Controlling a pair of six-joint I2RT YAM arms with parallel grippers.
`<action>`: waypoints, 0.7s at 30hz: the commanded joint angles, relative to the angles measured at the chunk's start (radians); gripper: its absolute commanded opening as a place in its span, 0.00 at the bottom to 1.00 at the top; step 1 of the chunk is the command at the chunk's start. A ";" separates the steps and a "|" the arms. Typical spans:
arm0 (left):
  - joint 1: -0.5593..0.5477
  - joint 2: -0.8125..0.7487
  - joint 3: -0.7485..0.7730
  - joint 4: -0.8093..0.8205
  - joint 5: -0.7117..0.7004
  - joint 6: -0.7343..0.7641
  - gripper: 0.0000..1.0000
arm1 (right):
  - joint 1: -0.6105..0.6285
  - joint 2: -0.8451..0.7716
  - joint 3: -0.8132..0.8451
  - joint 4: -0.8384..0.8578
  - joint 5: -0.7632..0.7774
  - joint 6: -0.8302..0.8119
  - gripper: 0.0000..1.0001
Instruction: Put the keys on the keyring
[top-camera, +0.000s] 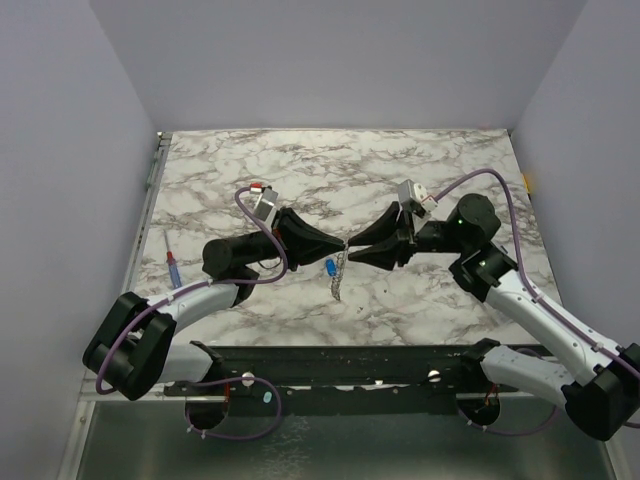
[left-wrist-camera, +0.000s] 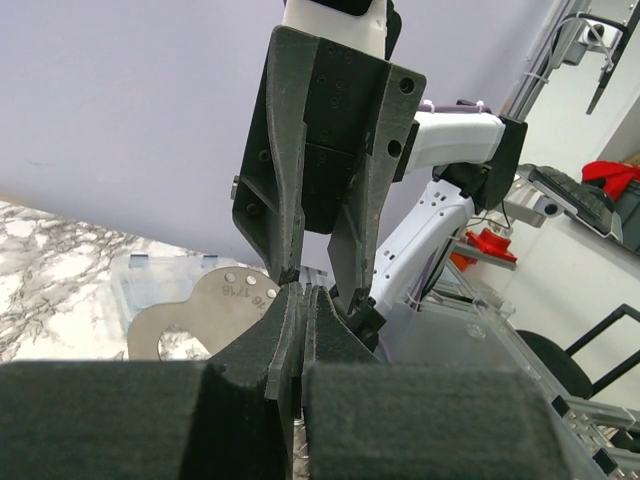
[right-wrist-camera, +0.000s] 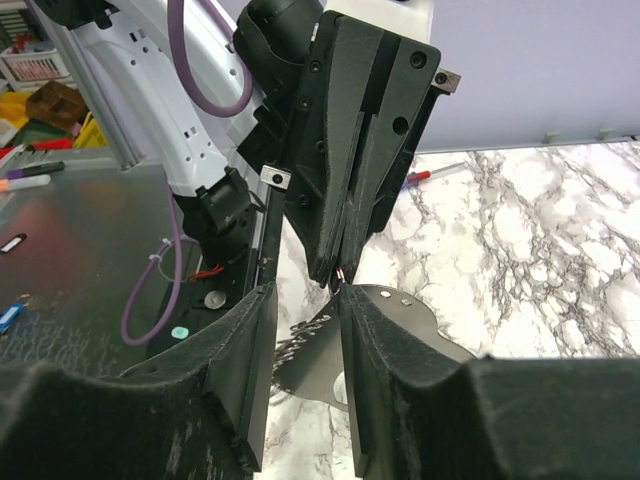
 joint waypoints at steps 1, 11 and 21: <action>-0.008 -0.005 0.043 0.311 0.005 -0.014 0.00 | 0.020 0.024 0.023 -0.045 0.041 -0.031 0.39; -0.009 -0.017 0.050 0.311 -0.024 0.007 0.00 | 0.030 0.052 0.023 -0.049 0.053 -0.032 0.34; -0.009 -0.032 0.066 0.310 -0.012 -0.003 0.00 | 0.029 0.005 -0.015 -0.004 0.202 -0.008 0.46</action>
